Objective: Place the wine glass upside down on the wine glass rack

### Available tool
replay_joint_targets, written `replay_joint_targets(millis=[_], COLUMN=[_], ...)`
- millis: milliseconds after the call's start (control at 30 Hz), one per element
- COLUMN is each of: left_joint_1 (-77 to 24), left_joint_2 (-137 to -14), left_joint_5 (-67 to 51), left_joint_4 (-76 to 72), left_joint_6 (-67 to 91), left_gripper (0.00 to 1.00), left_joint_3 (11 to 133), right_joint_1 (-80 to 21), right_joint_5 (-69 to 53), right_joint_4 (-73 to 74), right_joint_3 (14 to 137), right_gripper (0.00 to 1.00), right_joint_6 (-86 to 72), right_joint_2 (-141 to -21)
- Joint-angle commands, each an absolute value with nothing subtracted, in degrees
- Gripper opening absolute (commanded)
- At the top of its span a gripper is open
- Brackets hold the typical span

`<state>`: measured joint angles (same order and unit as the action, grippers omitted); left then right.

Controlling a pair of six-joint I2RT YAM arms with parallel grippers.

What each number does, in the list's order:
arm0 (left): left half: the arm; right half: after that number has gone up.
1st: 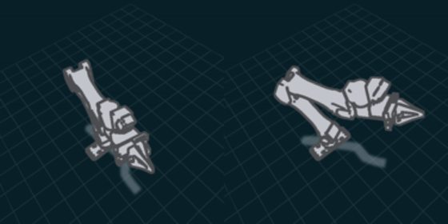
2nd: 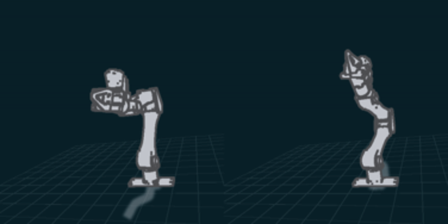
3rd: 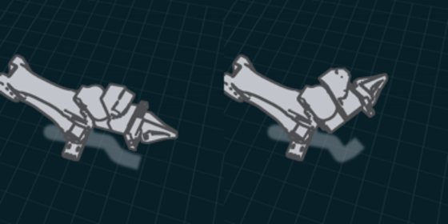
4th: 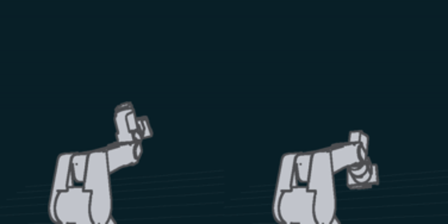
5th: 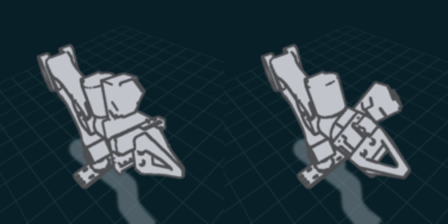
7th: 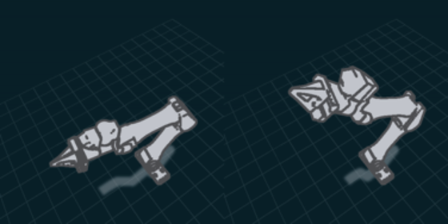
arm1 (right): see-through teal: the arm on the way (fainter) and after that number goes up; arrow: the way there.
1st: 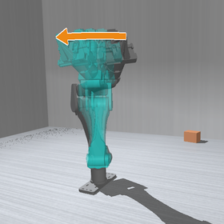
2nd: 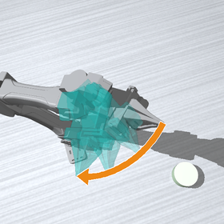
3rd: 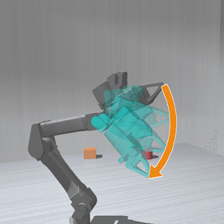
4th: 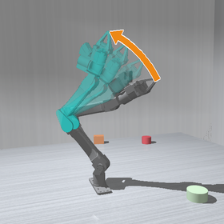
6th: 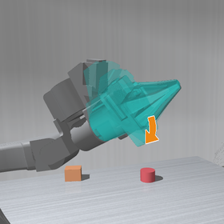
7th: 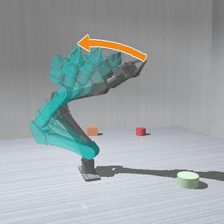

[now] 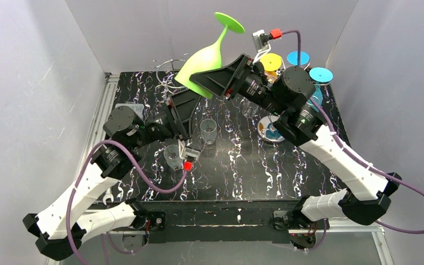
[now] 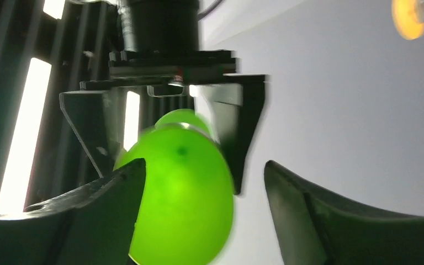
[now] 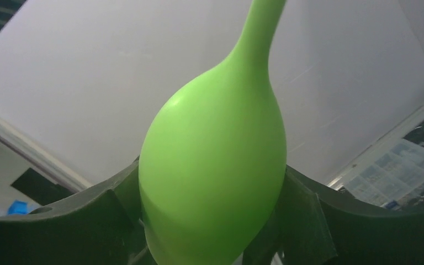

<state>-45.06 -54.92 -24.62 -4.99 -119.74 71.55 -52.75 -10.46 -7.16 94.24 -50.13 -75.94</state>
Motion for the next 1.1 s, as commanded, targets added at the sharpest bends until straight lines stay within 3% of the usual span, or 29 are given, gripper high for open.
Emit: replay_joint_targets(millis=[0, 33, 233, 367, 467, 767, 1067], left_joint_1=[-45.1, -45.1, -45.1, -45.1, -45.1, -45.1, -45.1], left_joint_2=[-50.0, -48.6, -36.7, -26.9, -23.2, -22.9, -22.7], left_joint_5=[-25.4, -25.2, -22.9, -23.1, -22.7, -20.7, -20.2], left_joint_4=[-0.4, -0.4, 5.3, 23.3, 25.5, 21.3, 19.4], left_joint_6=[-120.5, -120.6, -114.4, -110.0, -107.7, -98.7, -96.1], left_gripper=[0.93, 0.98, 0.98, 0.98, 0.98, 0.98, 0.98], left_joint_3=[65.1, 63.4, 54.1, 52.2, 49.9, 47.6, 46.0], right_joint_1=[-53.2, -53.1, -53.2, -53.1, -53.1, -53.1, -53.1], right_joint_5=[-5.0, -3.9, 7.7, 16.5, 23.5, 34.4, 43.2], right_joint_4=[-2.6, 0.7, 20.4, 30.4, 36.7, 40.4, 37.1], right_joint_3=[95.6, 96.2, 94.8, 87.3, 81.6, 64.0, 58.0], right_gripper=[0.70, 0.70, 0.71, 0.70, 0.70, 0.71, 0.70], right_joint_6=[-42.5, -40.8, -27.3, -19.2, -17.3, -15.8, -11.0], right_joint_2=[-70.0, -69.3, -63.0, -55.2, -49.8, -38.5, -37.2])
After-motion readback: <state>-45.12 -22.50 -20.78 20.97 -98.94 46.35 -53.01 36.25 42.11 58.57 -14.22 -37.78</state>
